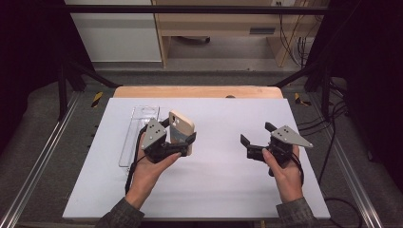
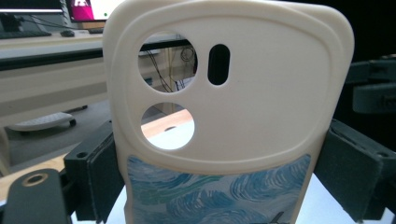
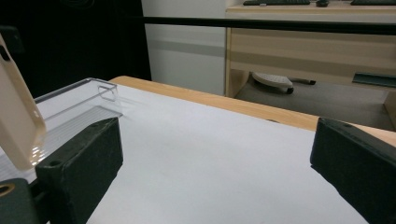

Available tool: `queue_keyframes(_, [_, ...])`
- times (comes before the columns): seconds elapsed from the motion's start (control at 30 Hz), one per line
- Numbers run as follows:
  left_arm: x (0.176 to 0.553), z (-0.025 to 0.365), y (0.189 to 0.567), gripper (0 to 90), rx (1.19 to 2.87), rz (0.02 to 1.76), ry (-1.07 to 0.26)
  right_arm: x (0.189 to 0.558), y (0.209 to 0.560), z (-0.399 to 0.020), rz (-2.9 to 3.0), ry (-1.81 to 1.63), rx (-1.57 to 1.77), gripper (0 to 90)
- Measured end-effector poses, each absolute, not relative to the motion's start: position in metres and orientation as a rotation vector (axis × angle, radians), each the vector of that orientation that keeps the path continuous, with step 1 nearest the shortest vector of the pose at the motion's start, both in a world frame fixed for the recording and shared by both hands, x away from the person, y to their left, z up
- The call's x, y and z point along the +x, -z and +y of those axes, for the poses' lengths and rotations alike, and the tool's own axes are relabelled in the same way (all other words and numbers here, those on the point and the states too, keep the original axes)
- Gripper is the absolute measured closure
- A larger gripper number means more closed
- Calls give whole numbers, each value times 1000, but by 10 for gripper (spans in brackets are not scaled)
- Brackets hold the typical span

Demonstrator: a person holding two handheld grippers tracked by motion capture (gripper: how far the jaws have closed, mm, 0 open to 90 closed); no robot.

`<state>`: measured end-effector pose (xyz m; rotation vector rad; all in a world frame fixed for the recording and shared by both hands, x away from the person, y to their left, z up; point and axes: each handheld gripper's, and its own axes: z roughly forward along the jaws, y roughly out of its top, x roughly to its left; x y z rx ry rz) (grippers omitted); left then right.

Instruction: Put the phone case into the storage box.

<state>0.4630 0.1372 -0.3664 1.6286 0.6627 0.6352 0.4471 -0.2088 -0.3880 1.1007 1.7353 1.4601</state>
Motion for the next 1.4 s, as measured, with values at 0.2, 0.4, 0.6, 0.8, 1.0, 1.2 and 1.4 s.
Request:
queue_keyframes(0.2, [470, 149, 356, 106, 1618, 690, -670, 442, 399, -218, 1726, -1447, 1097, 28])
queue_keyframes(0.4, [475, 164, 346, 106, 1603, 712, -700, 436, 409, -229, 1721, -1427, 1110, 30])
queue_keyframes(0.6, [481, 180, 334, 106, 1567, 745, -741, 429, 420, -240, 1710, -1425, 1130, 36])
queue_keyframes(0.8, [490, 193, 327, 106, 1557, 781, -783, 425, 430, -248, 1689, -1428, 1150, 35])
queue_keyframes(1.0, [497, 202, 322, 106, 1539, 834, -816, 422, 434, -250, 1688, -1418, 1123, 30])
queue_keyframes(1.2, [505, 209, 313, 106, 1512, 874, -844, 416, 439, -250, 1666, -1427, 1123, 27])
queue_keyframes(1.4, [519, 217, 311, 106, 1498, 912, -884, 414, 445, -246, 1648, -1430, 1094, 30])
